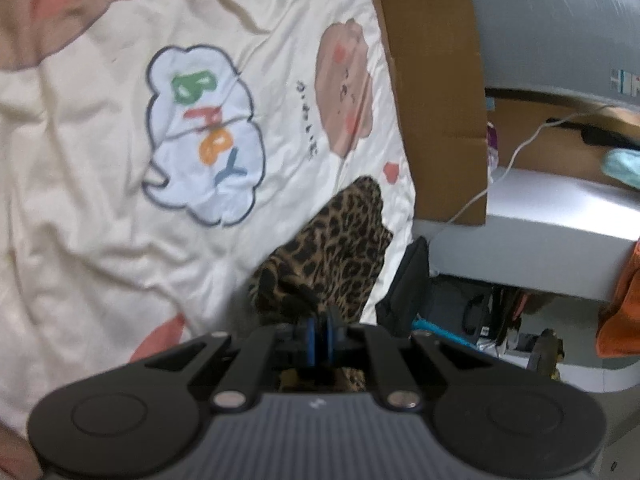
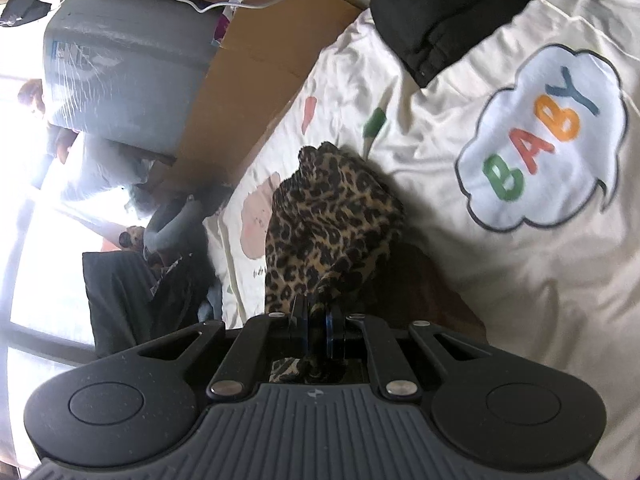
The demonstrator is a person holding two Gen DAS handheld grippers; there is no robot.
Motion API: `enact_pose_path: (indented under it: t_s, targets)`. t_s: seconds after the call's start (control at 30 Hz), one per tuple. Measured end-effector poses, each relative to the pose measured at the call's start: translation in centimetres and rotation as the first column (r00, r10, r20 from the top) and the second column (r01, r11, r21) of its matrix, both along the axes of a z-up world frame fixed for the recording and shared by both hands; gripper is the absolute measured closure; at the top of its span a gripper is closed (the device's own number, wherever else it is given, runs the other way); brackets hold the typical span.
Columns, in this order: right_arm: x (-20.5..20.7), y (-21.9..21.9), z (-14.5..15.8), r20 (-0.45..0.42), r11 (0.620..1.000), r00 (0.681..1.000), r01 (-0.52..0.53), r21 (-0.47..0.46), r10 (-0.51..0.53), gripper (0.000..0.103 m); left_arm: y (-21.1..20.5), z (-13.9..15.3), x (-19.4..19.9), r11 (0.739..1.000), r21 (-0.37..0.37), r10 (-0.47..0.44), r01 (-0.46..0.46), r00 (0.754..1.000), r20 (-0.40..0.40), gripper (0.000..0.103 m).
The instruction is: Fold clothes
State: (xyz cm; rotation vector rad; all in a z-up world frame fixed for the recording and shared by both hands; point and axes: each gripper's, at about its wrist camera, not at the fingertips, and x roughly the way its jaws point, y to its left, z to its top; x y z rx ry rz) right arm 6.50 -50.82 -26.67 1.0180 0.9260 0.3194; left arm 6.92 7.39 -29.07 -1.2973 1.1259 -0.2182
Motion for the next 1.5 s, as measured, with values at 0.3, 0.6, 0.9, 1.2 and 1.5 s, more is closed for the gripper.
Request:
enact_pose_path:
  t_s: [0.3, 0.6, 0.9, 1.2, 1.5]
  targets:
    - [3.1, -0.1, -0.7, -0.010, 1.000, 1.000, 0.028, -0.007, -0.028, 0.097, -0.2, -0.2, 2.8, 1.000, 0.001, 0.023, -0.023, 1.000, -0.004, 0.097]
    - [6.0, 0.2, -1.1, -0.037, 0.999, 0.999, 0.021, -0.030, -0.022, 0.096, 0.0, -1.2, 5.9, 0.999, 0.009, 0.042, -0.042, 0.999, -0.029, 0.097]
    - [9.2, 0.7, -1.6, -0.037, 0.999, 0.999, 0.013, -0.047, -0.015, 0.096, 0.1, -1.8, 8.7, 0.998, 0.024, 0.061, -0.060, 0.997, -0.044, 0.097]
    - [12.9, 0.5, -3.2, -0.099, 0.994, 0.995, 0.017, -0.107, -0.028, 0.096, -1.2, -4.1, 13.4, 0.995, 0.045, 0.087, -0.085, 0.994, -0.058, 0.097]
    - [14.3, 0.3, -6.9, -0.152, 0.990, 0.979, 0.123, -0.067, -0.132, 0.096, -1.6, -7.6, 15.9, 0.991, 0.047, 0.128, -0.122, 0.983, -0.129, 0.097]
